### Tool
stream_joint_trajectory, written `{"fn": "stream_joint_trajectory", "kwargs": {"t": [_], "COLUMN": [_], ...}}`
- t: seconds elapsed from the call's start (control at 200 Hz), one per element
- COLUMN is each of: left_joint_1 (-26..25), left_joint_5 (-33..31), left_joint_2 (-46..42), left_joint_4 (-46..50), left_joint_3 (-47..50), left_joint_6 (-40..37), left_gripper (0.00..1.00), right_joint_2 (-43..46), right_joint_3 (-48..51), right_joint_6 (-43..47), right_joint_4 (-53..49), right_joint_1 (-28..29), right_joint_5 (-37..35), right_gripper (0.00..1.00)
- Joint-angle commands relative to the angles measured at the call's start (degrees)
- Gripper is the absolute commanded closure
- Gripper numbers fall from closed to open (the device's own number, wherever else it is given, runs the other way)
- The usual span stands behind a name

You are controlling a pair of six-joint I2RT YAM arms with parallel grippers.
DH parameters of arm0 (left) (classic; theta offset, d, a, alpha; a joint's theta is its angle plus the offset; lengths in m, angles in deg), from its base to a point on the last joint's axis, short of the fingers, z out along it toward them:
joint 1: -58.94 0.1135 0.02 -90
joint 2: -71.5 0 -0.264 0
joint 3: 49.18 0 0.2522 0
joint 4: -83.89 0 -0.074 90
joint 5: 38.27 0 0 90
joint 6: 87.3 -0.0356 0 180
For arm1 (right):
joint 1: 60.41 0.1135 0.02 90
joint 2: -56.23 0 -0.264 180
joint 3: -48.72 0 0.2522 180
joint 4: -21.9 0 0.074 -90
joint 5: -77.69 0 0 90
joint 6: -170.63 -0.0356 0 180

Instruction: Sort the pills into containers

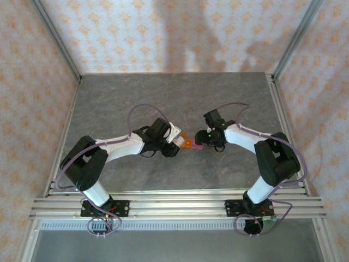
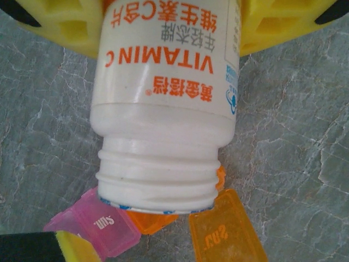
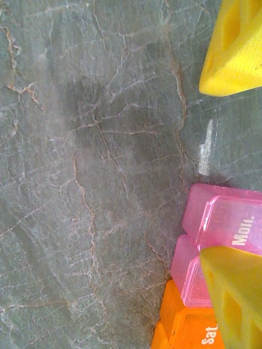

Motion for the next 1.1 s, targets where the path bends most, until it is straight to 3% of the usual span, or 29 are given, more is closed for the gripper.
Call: {"fn": "stream_joint_trajectory", "kwargs": {"t": [0.0, 0.255, 1.096], "left_joint_1": [-0.73, -1.0, -1.0], "left_joint_5": [-1.42, -3.32, -4.93], "left_joint_2": [0.86, 3.15, 7.37], "left_joint_4": [5.78, 11.99, 19.62], "left_joint_3": [-2.9, -6.61, -13.75], "left_joint_6": [-2.68, -4.62, -6.98], "left_gripper": [1.0, 1.0, 1.0], "right_joint_2": [-1.03, -0.92, -1.0], "right_joint_3": [-0.76, -0.5, -0.51], "right_joint_6": [0.48, 0.38, 0.28], "right_joint_4": [0.26, 0.26, 0.15], "right_joint_1": [0.19, 0.19, 0.19], "right_joint_5": [-1.09, -0.91, -0.57], "right_gripper": [0.27, 0.27, 0.28]}}
